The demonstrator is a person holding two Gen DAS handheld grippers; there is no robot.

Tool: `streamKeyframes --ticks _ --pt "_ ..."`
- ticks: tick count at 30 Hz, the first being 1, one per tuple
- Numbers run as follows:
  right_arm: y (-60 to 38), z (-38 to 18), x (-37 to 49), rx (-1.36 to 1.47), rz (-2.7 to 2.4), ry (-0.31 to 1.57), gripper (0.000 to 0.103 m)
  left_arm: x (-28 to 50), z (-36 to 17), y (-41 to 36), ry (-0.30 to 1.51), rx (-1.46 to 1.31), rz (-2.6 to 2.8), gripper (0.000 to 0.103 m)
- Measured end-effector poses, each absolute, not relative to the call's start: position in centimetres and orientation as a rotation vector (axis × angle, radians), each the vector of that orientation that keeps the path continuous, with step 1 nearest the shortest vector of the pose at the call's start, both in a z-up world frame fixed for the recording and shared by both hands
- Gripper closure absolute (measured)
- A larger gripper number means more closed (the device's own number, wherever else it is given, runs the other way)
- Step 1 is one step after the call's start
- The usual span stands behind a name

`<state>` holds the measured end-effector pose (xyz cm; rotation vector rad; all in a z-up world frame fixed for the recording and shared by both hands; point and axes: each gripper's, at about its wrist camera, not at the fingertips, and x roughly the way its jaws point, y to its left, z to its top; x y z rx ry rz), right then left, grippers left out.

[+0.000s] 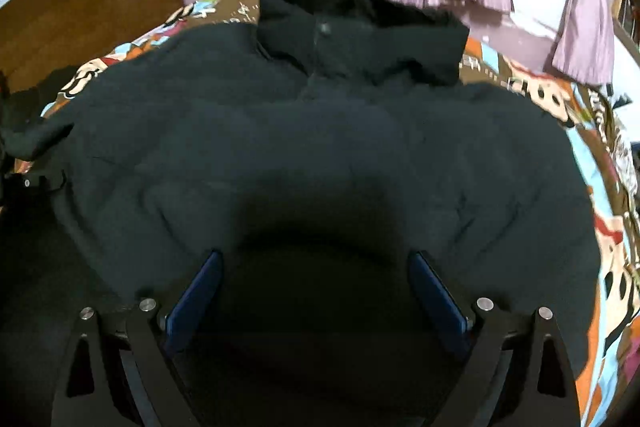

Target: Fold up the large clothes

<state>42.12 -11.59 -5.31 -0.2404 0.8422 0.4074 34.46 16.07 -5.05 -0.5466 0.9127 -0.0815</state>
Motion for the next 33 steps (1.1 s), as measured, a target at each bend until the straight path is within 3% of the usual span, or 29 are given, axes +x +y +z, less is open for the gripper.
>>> streamKeyframes --ticks 4,12,15,17,21,33 --pt "-10.7 -6.5 41.7 -0.298 0.388 0.830 0.000 34.5 -6.0 16.2 0.912 -0.555 -0.082 0.098" --pt "-10.8 -6.8 40.9 -0.319 0.373 0.788 0.000 34.0 -5.4 17.8 0.894 -0.637 -0.127 0.090" --pt "-10.6 -6.8 40.9 -0.332 0.364 0.777 0.000 32.9 -4.5 18.4 0.878 -0.655 -0.150 0.076" --pt "-10.6 -6.8 40.8 -0.340 0.358 0.771 0.000 32.0 -3.8 18.9 0.858 -0.656 -0.162 0.056" --pt "-10.5 -6.8 40.7 -0.356 0.348 0.759 0.000 29.6 -2.5 20.8 0.806 -0.641 -0.131 0.033" --pt "-9.4 -5.6 40.6 -0.387 0.297 0.750 0.000 26.4 -4.1 34.7 0.692 -0.687 0.339 0.031"
